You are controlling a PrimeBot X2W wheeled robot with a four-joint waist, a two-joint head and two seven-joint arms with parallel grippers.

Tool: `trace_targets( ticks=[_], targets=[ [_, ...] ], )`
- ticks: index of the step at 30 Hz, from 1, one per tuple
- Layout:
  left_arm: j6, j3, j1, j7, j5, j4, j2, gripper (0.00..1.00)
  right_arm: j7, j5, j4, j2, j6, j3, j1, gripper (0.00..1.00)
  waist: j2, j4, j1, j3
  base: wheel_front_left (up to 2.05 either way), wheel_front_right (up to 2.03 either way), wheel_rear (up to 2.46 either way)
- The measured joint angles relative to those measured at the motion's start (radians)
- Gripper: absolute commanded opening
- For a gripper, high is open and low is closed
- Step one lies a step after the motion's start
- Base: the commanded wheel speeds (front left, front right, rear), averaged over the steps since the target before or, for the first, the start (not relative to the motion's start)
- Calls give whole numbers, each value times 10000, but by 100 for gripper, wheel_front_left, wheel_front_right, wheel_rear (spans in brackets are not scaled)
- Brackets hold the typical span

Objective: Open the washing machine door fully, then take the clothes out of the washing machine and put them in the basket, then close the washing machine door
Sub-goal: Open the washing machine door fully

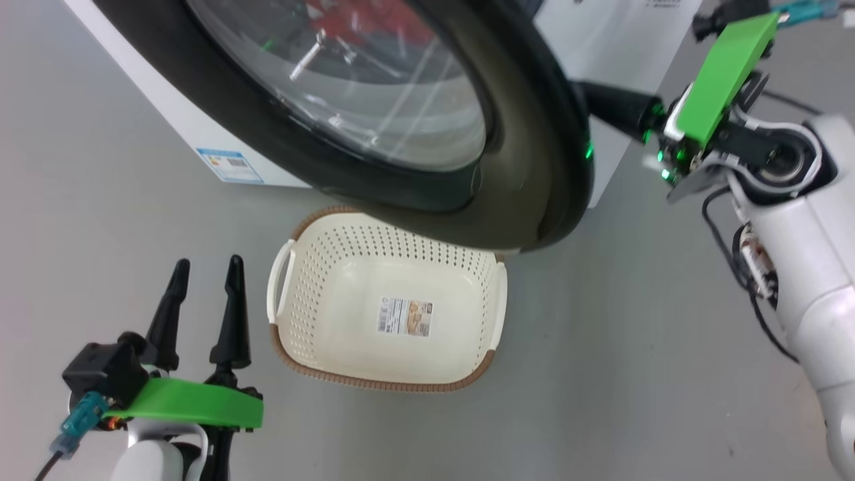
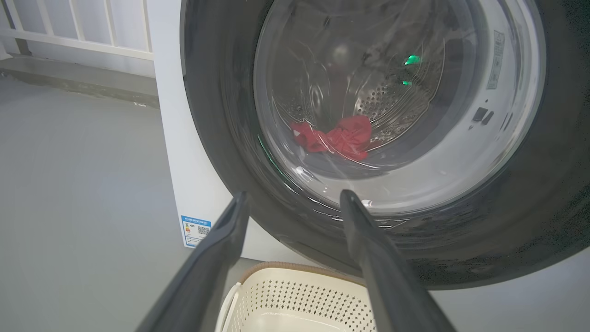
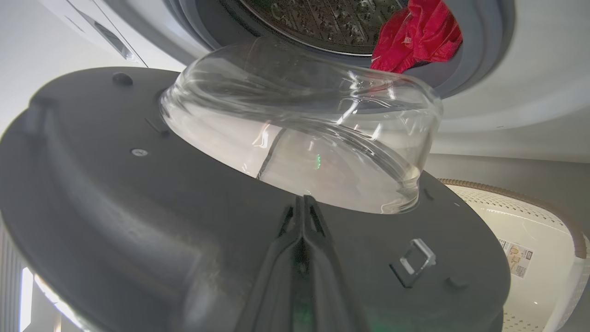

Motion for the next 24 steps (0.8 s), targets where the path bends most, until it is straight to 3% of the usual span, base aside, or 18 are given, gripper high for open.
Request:
trace_targets(
  ticks=[13,24],
  targets=[
    [0,205,807,0,153,320,2,100,479,355,-1348,349,0,244,2253,0,0,131,0,-1197,0,0,0],
    [27,244,1352,0,240,570,6,100,654,700,-1772,905,0,261,3796,0,0,829,0,-2088,0,0,0]
  ],
)
